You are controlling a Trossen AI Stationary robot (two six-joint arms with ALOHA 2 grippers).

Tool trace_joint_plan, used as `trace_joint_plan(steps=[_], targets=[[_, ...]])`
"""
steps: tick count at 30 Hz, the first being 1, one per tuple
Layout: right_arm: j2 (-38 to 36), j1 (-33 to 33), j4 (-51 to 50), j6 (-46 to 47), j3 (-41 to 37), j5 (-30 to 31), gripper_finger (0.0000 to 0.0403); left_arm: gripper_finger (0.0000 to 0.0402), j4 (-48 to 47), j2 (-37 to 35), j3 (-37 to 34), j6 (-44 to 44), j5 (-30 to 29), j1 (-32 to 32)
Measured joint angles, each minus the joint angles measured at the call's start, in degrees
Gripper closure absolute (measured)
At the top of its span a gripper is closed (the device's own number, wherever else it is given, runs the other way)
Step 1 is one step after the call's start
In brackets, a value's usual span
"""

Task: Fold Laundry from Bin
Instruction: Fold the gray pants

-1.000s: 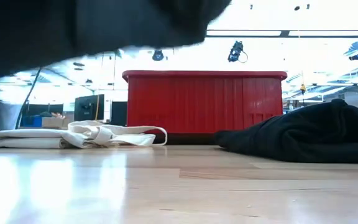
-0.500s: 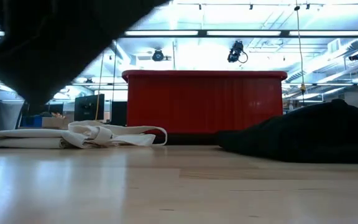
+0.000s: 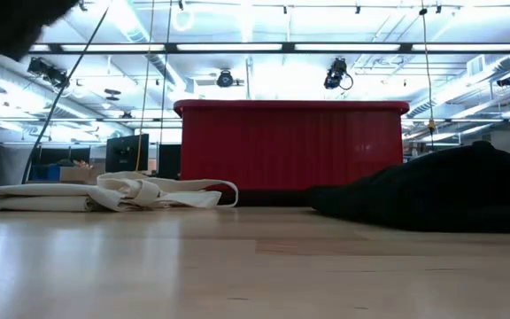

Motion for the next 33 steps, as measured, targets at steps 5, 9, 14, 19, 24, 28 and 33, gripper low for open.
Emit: trace_joint_plan(steps=[5, 9, 14, 19, 24, 28, 33], targets=[[2.12, 0.04, 9.02, 0.33, 0.00, -3.93, 0.0146, 0.0377, 0.18, 0.00, 0.00, -0.65, 0.24, -0.02], [1.65, 0.47, 14.58, 0.02, -0.02, 0.09, 0.0113, 0.0377, 0.07, 0.00, 0.00, -0.63, 0.18, -0.02], [0.84, 1.52, 17.71, -1.29, -0.01, 1.04, 0.0115, 0.0377, -2.88, 0.00, 0.02, -0.63, -3.97, 0.13], [0.39, 3.64, 17.02, -1.69, -0.02, 3.92, 0.0184, 0.0377, -6.67, 0.04, 0.02, -0.91, -10.30, 0.15], [-0.18, 5.46, 15.18, -3.18, -0.02, 8.30, 0.0288, 0.0377, -9.07, 0.04, -0.27, -0.91, -12.29, 0.15], [-1.01, 6.07, 13.04, -3.74, -0.02, 9.74, 0.0362, 0.0377, -8.85, 0.04, -2.63, -1.11, -13.79, 0.52], [-1.31, 6.10, 6.78, -2.93, 0.00, 8.41, 0.0382, 0.0377, -5.88, 0.11, -4.13, -1.66, -13.19, 0.55]])
